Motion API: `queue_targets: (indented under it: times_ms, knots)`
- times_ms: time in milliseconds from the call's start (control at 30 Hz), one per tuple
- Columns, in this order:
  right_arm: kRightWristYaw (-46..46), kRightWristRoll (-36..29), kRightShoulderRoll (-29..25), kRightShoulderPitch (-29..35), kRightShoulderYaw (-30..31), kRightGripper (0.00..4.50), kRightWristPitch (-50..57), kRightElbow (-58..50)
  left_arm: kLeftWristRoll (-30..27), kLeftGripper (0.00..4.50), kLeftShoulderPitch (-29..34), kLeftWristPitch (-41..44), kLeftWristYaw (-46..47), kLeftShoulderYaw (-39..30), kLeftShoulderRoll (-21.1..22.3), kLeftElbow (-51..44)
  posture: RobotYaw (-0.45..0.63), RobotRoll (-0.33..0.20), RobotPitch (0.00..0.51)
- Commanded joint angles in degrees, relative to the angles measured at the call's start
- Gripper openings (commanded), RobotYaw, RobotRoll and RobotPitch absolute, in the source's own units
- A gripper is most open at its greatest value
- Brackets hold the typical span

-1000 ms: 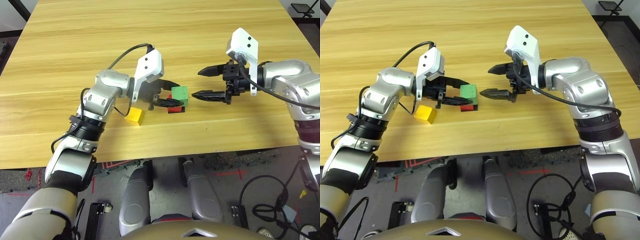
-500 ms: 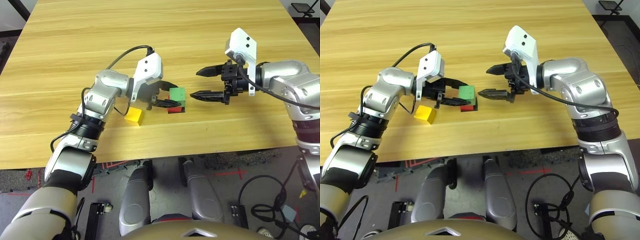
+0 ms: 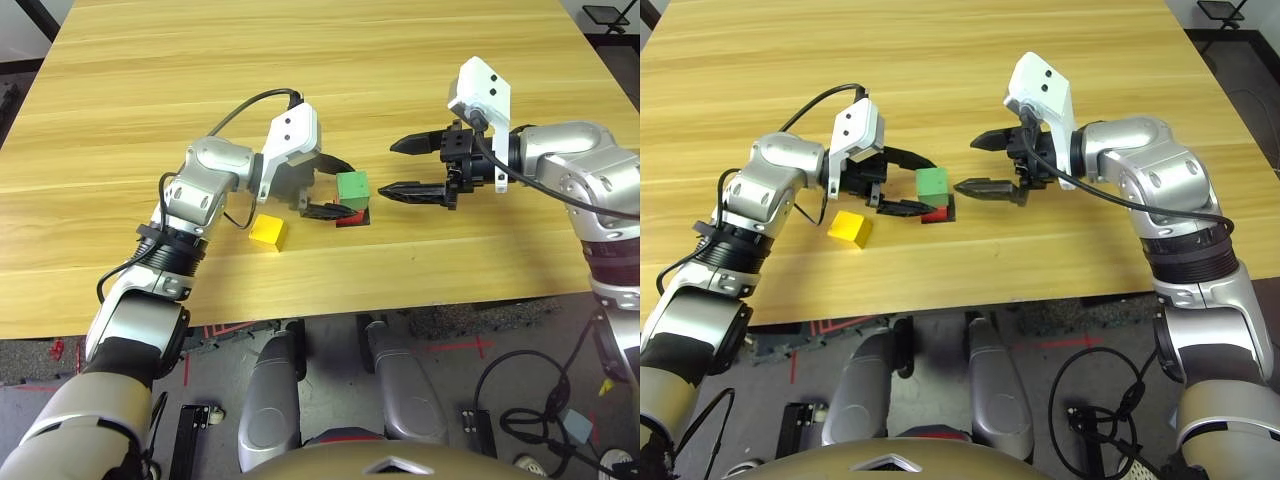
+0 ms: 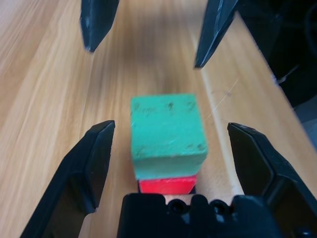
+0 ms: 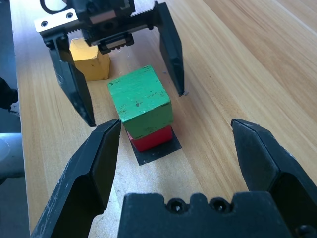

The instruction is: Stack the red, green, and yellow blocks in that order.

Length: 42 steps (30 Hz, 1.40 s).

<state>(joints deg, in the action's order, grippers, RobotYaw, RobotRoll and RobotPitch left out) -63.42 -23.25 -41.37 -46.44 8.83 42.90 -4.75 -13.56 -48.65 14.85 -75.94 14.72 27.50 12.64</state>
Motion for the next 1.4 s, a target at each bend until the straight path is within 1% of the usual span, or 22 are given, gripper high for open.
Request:
queue_targets:
  times_ms: [33,233,367,467,633,700,800,867,967,1067,1200,1400]
  knots:
    - [-0.2,0.0,0.2,-0.3,0.0,4.50,-0.3,0.2,-1.2,4.46,-0.1,1.7,-1.6,-0.6,1.4,-2.6,0.16,0.004,0.283]
    - [-0.5,0.4,0.6,-1.0,0.4,4.50,-1.0,1.3,-2.1,4.46,-1.3,2.7,-3.8,-1.9,4.2,-2.8,0.17,0.005,0.275]
    - [-0.7,0.5,0.7,-1.2,0.5,4.50,-1.4,1.7,-2.8,4.46,-1.9,1.3,-7.0,-3.1,7.2,-1.7,0.17,0.006,0.273]
    - [-0.7,0.6,0.8,-1.3,0.6,4.50,-1.7,2.1,-3.7,4.46,-1.0,0.2,-10.3,-3.9,9.9,-1.6,0.17,0.006,0.270]
    - [-0.3,0.8,0.8,-1.1,0.4,4.50,-1.9,2.3,-8.9,4.46,2.4,2.4,-14.6,-7.5,13.4,-5.5,0.17,0.006,0.265]
    - [-0.2,0.7,0.7,-0.9,0.3,4.50,-1.9,2.2,-9.1,4.46,4.4,-0.4,-15.6,-8.4,14.7,-6.5,0.17,0.008,0.264]
    - [-0.2,0.9,0.6,-0.7,0.3,4.50,-2.2,2.5,-8.1,4.46,8.2,-7.0,-16.5,-7.1,19.0,-6.8,0.18,0.011,0.262]
    - [-0.3,0.9,0.7,-0.7,0.3,4.50,-2.4,2.7,-7.4,4.46,10.0,-10.9,-16.6,-6.3,20.8,-6.4,0.18,0.013,0.260]
    - [-0.1,1.0,1.1,-1.0,0.3,4.50,-2.6,3.1,-4.9,4.46,12.0,-17.0,-16.6,-6.1,20.7,-4.8,0.18,0.016,0.259]
    - [-0.1,1.0,1.7,-1.3,0.4,4.50,-2.7,3.3,-3.7,4.46,12.9,-20.0,-15.6,-5.9,18.8,-3.6,0.19,0.010,0.260]
    - [-0.4,1.2,2.0,-1.5,0.5,4.50,-2.7,3.5,-2.2,4.46,13.8,-23.5,-15.6,-5.1,17.7,-2.0,0.19,0.007,0.260]
    - [-0.6,1.3,2.4,-2.0,0.5,4.50,-2.6,3.8,2.2,4.46,12.7,-31.9,-15.3,-3.2,15.7,6.1,0.19,-0.001,0.262]
